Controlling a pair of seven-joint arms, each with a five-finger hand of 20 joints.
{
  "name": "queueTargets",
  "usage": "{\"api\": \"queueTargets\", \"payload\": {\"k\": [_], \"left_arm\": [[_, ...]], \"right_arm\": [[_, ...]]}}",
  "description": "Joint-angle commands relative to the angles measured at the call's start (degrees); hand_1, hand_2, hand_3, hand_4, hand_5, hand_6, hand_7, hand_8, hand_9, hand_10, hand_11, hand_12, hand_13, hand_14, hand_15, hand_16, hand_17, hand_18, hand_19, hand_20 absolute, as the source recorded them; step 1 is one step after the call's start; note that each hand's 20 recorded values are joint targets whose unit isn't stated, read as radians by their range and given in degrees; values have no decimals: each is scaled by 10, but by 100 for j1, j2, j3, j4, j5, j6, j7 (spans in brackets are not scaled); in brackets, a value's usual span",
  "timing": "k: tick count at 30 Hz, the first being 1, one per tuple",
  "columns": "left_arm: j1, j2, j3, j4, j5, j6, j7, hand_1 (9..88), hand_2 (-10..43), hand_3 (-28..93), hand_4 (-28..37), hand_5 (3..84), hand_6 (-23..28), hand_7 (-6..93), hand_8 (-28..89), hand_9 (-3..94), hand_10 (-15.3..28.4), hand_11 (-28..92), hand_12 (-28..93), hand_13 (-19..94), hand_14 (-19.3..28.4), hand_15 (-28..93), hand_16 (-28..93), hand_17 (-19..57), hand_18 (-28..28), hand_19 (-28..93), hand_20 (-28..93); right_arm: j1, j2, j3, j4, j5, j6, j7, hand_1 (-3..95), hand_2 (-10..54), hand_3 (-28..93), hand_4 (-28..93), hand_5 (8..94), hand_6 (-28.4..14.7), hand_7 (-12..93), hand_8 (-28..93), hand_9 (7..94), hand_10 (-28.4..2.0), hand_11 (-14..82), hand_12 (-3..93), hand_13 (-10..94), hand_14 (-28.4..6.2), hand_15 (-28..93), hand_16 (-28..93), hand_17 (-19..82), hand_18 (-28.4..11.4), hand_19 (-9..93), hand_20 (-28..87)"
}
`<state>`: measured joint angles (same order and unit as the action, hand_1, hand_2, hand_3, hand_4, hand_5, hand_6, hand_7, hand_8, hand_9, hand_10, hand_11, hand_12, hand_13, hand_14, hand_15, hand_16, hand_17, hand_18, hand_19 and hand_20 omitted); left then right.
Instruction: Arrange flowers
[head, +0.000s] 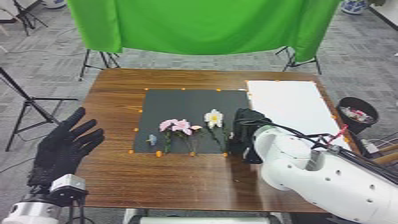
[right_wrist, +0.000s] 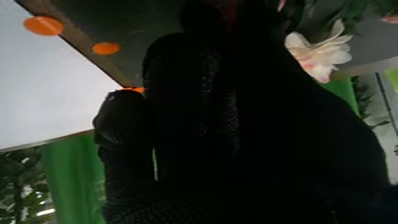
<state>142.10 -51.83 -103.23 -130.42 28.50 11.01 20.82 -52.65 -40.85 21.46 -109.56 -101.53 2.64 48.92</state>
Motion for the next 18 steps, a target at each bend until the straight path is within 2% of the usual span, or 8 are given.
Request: {"api": "queueTargets", "payload": {"k": [1,2,4,8,10,12,15,18], "left_arm": [[76,70,18,-11,-76,76,40,308,70,637,-182,334,85,67,-67,270,189,234,119,199,280,554,-119,-56,284,591,-95],[100,112,27,-11,-108,87,79,309,70,637,-182,334,85,67,-67,270,190,234,119,199,279,554,-118,-56,284,591,-95],[87,92,27,-5,-63,68,46,309,70,637,-182,334,85,67,-67,270,190,234,119,198,280,553,-119,-56,284,591,-95],[123,203,14,-8,-112,120,101,309,64,637,-179,333,85,68,-66,270,189,234,119,199,279,552,-118,-56,284,590,-96],[167,224,-2,-9,-143,122,142,311,61,635,-177,333,85,68,-66,270,189,234,119,199,280,554,-118,-56,284,590,-96],[137,176,-8,-4,-99,97,93,312,59,633,-176,333,85,68,-66,270,189,234,119,200,280,554,-118,-56,284,590,-96],[112,191,19,-1,-91,94,82,314,58,631,-175,333,85,68,-67,270,189,234,120,200,279,554,-118,-55,284,591,-96],[160,310,79,-7,-181,162,242,315,58,629,-174,333,85,68,-67,270,188,234,119,199,279,554,-118,-55,284,590,-97]], "right_arm": [[-213,-8,350,-228,-23,-355,48,541,-95,730,-269,720,-10,207,16,857,-92,75,297,788,-50,640,151,506,-158,932,274],[-274,-15,450,-254,-14,-466,59,532,-95,734,-265,707,-14,202,14,843,-95,87,287,784,-53,643,149,504,-159,932,273],[-464,-64,848,-331,182,-1108,160,517,-95,742,-262,689,-18,192,7,819,-102,111,269,775,-58,648,144,501,-160,932,268],[-607,26,1040,-491,238,-1324,190,480,-95,773,-258,635,-25,173,-110,756,-133,177,204,751,-70,643,145,500,-152,932,211],[-601,16,1042,-494,154,-1391,156,469,-95,782,-248,619,-29,166,-112,735,-145,204,168,743,-73,645,146,501,-151,932,199],[-548,-5,1029,-483,239,-1394,208,464,-95,783,-247,607,-34,162,-112,723,-150,206,163,738,-77,647,145,500,-152,932,197],[-463,-20,958,-437,195,-1371,195,459,-95,784,-246,594,-40,158,-111,712,-155,209,157,733,-80,651,140,496,-153,932,191],[-331,-27,836,-378,175,-1194,205,457,-95,785,-246,582,-43,156,-109,702,-160,209,155,729,-82,656,136,495,-153,932,187]]}}
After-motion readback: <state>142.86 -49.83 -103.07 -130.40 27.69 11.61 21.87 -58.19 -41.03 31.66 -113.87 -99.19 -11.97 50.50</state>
